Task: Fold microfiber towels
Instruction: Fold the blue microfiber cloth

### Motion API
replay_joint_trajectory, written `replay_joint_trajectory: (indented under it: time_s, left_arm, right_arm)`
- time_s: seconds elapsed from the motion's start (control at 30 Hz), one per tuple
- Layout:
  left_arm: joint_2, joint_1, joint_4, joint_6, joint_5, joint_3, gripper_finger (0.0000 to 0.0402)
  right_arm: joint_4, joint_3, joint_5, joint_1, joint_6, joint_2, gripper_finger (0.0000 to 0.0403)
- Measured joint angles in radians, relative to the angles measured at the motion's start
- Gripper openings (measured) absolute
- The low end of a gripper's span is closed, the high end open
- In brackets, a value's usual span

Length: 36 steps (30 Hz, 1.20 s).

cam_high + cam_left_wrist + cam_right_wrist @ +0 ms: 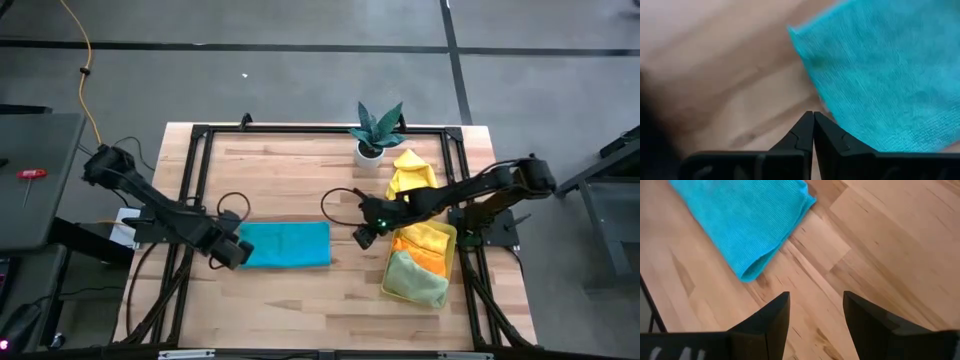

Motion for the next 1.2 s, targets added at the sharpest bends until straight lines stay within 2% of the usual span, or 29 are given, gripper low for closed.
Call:
replay_joint_trajectory:
  time_s: [0.23, 0.37, 0.6, 0.8, 1.0, 1.2]
  left_arm:
    - [0.137, 0.025, 0.162, 0.0, 0.048, 0.0, 0.0]
    - [0.192, 0.043, 0.188, -0.004, 0.06, 0.005, 0.0]
    - [0.199, 0.052, 0.225, -0.02, 0.025, 0.003, 0.0]
    - [0.211, 0.113, 0.358, 0.077, -0.008, 0.002, 0.0]
    - [0.213, 0.162, 0.429, 0.15, -0.003, 0.0, 0.0]
    - [0.176, 0.174, 0.367, 0.234, 0.046, -0.003, 0.0]
  right_arm:
    - [0.015, -0.004, -0.001, 0.0, -0.024, -0.005, 0.0177]
    - [0.025, -0.004, -0.003, 0.0, -0.027, -0.005, 0.0177]
    - [0.04, -0.004, -0.01, 0.0, -0.034, -0.005, 0.0177]
    - [0.063, -0.003, -0.011, 0.0, -0.038, -0.005, 0.0177]
    - [0.061, -0.003, -0.02, 0.004, 0.126, -0.005, 0.0177]
    - [0.069, -0.01, -0.036, 0.008, 0.369, 0.033, 0.0177]
